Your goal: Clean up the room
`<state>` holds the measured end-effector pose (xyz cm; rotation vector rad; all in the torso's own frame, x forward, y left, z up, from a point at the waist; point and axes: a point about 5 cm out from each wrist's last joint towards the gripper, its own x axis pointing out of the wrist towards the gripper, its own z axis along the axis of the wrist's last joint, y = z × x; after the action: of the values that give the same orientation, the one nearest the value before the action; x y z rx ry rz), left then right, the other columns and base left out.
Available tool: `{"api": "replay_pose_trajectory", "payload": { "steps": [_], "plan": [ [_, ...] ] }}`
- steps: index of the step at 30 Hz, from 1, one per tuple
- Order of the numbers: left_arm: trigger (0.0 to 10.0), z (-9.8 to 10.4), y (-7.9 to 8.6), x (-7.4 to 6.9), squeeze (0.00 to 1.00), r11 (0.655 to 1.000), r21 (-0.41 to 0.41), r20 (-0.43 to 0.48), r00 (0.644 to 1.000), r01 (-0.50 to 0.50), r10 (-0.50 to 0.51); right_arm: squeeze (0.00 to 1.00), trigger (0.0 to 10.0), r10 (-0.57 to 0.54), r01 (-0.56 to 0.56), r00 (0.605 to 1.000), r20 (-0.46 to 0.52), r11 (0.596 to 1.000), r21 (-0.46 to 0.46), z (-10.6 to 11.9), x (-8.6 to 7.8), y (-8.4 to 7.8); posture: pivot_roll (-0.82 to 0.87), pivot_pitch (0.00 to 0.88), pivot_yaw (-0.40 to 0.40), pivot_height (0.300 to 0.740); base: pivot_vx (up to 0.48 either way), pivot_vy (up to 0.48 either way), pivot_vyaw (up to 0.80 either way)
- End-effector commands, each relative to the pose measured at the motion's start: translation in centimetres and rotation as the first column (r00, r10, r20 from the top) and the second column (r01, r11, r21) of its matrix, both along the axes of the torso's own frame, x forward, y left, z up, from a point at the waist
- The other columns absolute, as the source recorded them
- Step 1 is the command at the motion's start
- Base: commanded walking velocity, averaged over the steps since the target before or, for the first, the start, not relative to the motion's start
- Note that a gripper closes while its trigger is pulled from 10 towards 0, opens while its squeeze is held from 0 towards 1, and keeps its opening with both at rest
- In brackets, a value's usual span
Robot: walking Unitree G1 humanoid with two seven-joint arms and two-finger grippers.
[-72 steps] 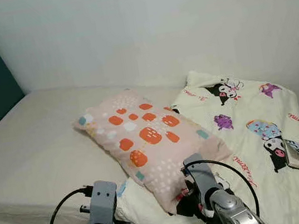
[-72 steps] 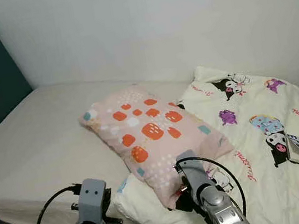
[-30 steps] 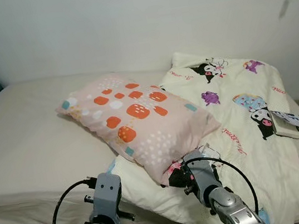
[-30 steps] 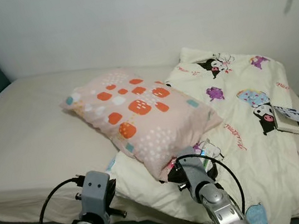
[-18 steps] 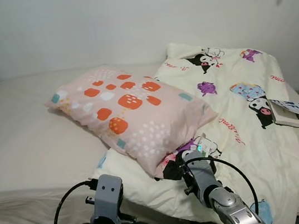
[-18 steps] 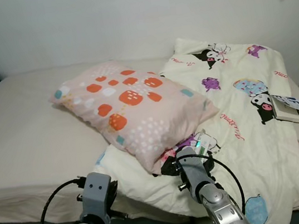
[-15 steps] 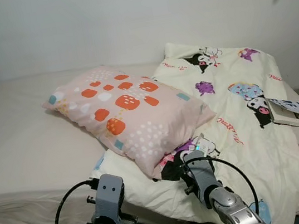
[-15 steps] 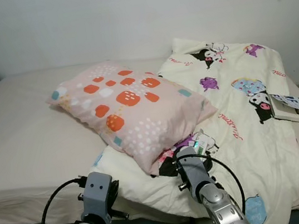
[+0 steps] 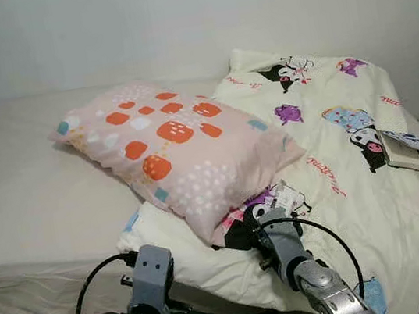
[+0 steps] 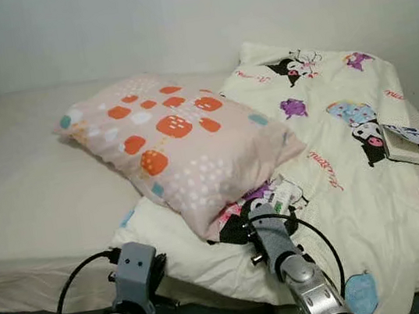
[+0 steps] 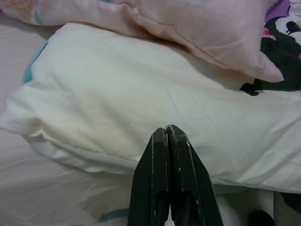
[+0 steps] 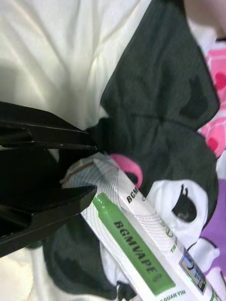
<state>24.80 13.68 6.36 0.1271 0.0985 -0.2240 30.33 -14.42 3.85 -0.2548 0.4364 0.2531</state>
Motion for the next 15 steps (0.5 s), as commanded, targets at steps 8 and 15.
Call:
{"api": "replay_pose_trajectory", "payload": {
  "steps": [8, 15],
  "plan": [
    [10.0, 1.0, 1.0, -0.2, 0.00, 0.999, -0.035, 0.062, 0.998, 0.015, -0.013, 1.00, 10.0, -0.060, 0.056, 0.993, 0.103, 0.997, 0.046, 2.3, 1.5, -0.5, -0.06, 0.166, -0.062, 0.577, 0.000, 0.000, 0.00],
    [10.0, 3.2, -0.4, -0.5, 0.00, 0.974, -0.086, 0.164, 0.967, 0.209, -0.193, 1.00, 10.0, -0.151, 0.134, 0.978, 0.142, 0.983, 0.123, 3.5, 2.6, -1.4, -0.06, 0.169, -0.060, 0.577, 0.000, 0.000, 0.00]
  ]
}}
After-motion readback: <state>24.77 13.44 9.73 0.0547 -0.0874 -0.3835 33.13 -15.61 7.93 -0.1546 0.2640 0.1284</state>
